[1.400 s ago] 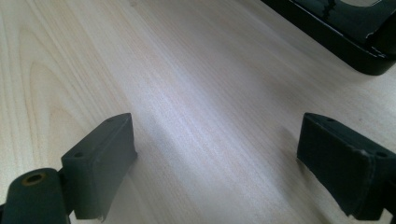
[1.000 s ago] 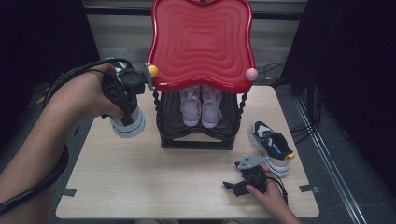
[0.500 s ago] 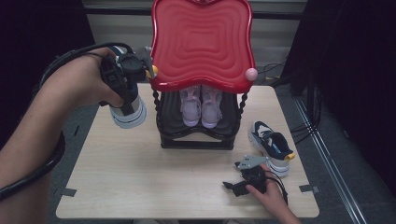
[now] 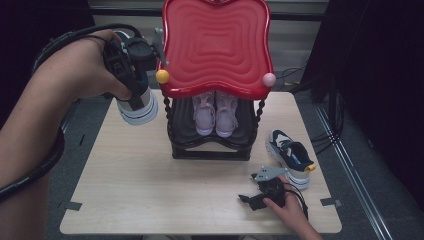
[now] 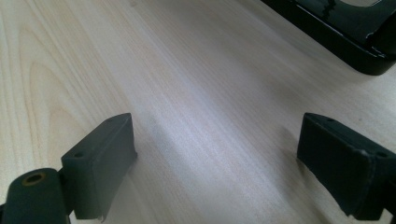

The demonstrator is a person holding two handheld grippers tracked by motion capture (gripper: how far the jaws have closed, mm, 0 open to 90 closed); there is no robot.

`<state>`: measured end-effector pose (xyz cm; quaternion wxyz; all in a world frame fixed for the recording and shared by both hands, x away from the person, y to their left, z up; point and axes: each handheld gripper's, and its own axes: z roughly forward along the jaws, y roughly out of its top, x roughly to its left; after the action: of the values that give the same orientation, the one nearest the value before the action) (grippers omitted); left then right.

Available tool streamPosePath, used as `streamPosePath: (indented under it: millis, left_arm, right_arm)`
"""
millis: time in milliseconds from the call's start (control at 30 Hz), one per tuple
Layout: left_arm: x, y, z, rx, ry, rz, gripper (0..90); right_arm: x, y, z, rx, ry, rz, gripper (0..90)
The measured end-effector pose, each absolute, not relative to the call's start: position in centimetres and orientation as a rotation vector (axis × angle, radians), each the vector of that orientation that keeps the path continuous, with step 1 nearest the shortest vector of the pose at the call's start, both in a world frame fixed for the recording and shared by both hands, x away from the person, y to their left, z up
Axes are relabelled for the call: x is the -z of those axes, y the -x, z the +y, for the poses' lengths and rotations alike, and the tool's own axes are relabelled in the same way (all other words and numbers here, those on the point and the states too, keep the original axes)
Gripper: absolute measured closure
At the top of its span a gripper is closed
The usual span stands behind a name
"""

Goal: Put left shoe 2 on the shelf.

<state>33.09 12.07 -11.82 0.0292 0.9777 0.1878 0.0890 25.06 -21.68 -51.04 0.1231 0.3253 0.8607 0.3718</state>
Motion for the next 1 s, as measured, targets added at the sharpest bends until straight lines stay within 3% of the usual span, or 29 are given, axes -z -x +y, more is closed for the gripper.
streamPosePath:
  millis: [1000]
  left_arm:
    - [7.9,-32.9,8.1,-0.398,-2.980,0.472,73.1]
  right_arm:
    - [51.0,-25.1,-21.7,-1.084,-0.948,2.510,10.7]
